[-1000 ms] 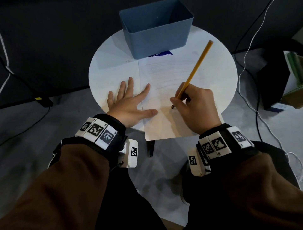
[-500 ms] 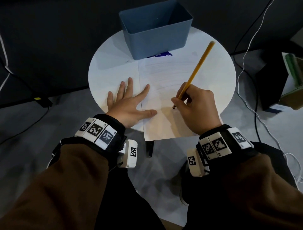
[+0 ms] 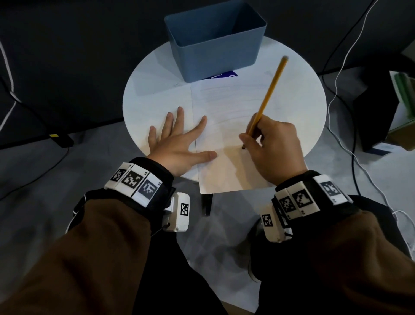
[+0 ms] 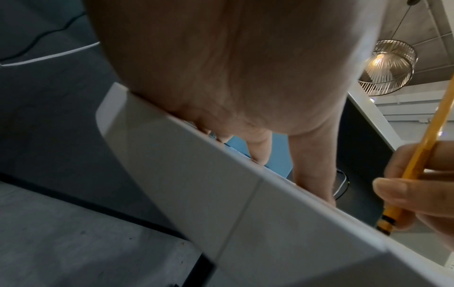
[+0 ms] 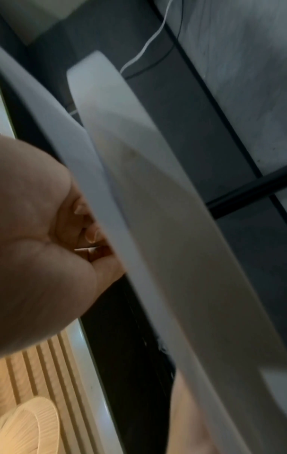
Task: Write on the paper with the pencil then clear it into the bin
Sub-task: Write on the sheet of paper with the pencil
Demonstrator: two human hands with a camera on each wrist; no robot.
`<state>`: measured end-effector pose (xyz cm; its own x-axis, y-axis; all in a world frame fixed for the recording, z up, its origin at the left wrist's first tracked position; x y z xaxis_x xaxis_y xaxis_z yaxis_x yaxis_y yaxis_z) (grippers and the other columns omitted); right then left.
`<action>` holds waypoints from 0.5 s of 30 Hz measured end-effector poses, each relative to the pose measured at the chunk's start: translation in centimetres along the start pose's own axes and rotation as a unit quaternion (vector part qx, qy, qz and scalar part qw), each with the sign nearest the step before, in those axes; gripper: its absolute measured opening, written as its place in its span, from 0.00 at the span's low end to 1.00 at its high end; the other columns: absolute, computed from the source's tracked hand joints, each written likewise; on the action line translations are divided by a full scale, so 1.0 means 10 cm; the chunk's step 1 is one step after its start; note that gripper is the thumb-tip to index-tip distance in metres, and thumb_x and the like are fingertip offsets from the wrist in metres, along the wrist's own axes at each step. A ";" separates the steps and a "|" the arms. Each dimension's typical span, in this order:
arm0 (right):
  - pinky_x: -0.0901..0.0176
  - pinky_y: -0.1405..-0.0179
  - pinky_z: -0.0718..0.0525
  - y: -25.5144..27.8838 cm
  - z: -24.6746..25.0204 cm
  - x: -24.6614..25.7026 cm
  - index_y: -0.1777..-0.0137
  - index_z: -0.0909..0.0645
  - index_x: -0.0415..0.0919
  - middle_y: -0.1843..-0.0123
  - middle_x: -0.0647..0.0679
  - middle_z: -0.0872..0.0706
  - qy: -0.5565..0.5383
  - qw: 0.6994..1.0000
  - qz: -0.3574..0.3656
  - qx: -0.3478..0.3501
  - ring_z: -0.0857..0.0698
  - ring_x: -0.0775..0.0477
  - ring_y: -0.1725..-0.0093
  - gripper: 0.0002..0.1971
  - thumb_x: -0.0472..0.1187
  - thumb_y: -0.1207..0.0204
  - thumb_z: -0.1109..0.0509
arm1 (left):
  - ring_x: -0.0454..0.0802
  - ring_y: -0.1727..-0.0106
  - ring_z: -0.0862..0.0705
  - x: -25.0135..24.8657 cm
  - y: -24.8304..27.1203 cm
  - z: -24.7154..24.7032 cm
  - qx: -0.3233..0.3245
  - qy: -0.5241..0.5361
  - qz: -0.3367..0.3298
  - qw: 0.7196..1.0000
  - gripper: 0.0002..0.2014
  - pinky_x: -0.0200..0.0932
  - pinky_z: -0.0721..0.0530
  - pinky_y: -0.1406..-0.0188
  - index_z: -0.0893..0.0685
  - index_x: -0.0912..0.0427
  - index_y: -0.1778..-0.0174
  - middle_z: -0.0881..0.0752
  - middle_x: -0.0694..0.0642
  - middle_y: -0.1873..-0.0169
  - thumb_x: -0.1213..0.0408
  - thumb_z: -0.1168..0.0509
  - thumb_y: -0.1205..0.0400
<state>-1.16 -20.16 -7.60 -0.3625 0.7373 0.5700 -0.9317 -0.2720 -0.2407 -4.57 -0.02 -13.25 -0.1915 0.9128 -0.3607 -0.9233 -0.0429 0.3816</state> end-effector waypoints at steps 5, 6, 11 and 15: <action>0.50 0.60 0.15 0.00 0.16 -0.11 0.58 0.18 0.47 0.69 0.62 0.19 -0.024 0.999 -0.033 -0.028 0.20 0.58 0.69 0.07 0.44 0.20 0.25 | 0.44 0.18 0.77 0.00 0.01 0.01 -0.002 0.004 -0.003 1.000 0.43 0.62 0.73 0.19 0.59 0.22 0.18 0.74 0.44 0.16 0.25 0.41 0.24; 0.51 0.60 0.15 0.00 0.13 -0.06 0.58 0.19 0.47 0.69 0.63 0.18 -0.034 0.999 -0.027 -0.027 0.20 0.60 0.69 0.07 0.45 0.20 0.24 | 0.44 0.17 0.77 0.00 0.01 0.01 -0.004 0.005 -0.003 1.000 0.43 0.62 0.72 0.19 0.59 0.22 0.18 0.74 0.44 0.16 0.25 0.41 0.24; 0.53 0.62 0.16 0.02 -0.02 0.06 0.58 0.20 0.50 0.67 0.61 0.14 -0.035 0.999 -0.004 0.002 0.20 0.60 0.68 0.07 0.46 0.20 0.25 | 0.44 0.17 0.77 0.00 0.00 0.00 -0.003 0.001 -0.003 1.000 0.43 0.62 0.72 0.19 0.59 0.22 0.18 0.74 0.44 0.16 0.25 0.41 0.25; 0.48 0.59 0.13 0.00 0.17 -0.18 0.57 0.18 0.46 0.67 0.62 0.17 -0.021 0.999 -0.040 -0.030 0.19 0.59 0.68 0.07 0.44 0.20 0.25 | 0.44 0.18 0.77 0.00 0.01 0.00 0.002 0.000 0.002 1.000 0.43 0.62 0.72 0.19 0.60 0.22 0.18 0.75 0.44 0.17 0.25 0.41 0.24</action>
<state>-0.57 -22.53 -7.26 -0.2890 0.7277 0.6220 -0.9551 -0.1748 -0.2393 -4.62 -0.06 -13.22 -0.1948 0.9124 -0.3601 -0.9216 -0.0446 0.3855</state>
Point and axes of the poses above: each hand's wrist, its own y-axis away from the middle knuckle, its own z-axis out of the back of the hand, x = y × z, the point moved 8 cm from there along -y, towards the middle knuckle
